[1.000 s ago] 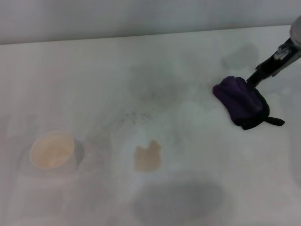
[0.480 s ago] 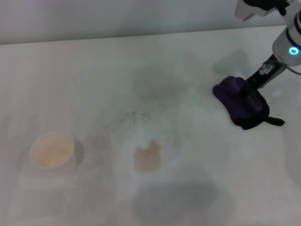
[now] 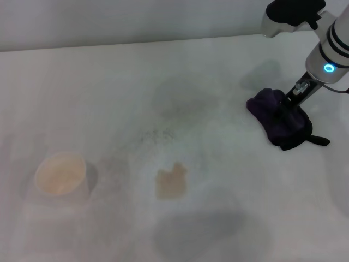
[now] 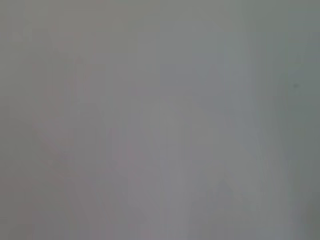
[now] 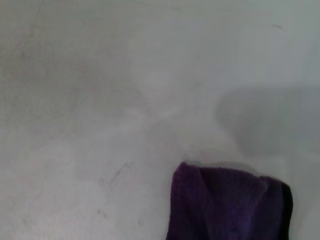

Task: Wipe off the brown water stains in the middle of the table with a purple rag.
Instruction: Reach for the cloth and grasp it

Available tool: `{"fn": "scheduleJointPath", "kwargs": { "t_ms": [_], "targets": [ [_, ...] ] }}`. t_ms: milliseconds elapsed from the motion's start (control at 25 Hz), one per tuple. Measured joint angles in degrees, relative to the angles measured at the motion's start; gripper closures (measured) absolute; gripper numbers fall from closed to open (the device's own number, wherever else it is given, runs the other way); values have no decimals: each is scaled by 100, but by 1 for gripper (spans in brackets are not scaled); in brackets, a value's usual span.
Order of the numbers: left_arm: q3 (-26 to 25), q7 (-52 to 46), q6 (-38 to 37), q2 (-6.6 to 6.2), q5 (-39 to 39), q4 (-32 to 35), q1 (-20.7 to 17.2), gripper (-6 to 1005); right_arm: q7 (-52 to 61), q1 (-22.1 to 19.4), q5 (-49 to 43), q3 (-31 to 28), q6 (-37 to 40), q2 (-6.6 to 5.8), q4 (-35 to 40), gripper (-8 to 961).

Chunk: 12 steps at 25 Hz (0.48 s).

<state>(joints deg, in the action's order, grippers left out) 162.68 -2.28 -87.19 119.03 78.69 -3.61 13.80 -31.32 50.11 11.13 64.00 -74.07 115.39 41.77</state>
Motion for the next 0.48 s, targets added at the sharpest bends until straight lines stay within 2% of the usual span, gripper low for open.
{"fn": "scheduleJointPath", "kwargs": {
  "t_ms": [240, 480],
  "targets": [
    [1, 0, 0, -3, -3, -2, 0, 109, 2, 22, -11, 62, 137, 1, -112, 299],
    [1, 0, 4, -3, -10, -16, 15, 108, 4, 176, -20, 75, 349, 6, -493, 428]
  ]
}}
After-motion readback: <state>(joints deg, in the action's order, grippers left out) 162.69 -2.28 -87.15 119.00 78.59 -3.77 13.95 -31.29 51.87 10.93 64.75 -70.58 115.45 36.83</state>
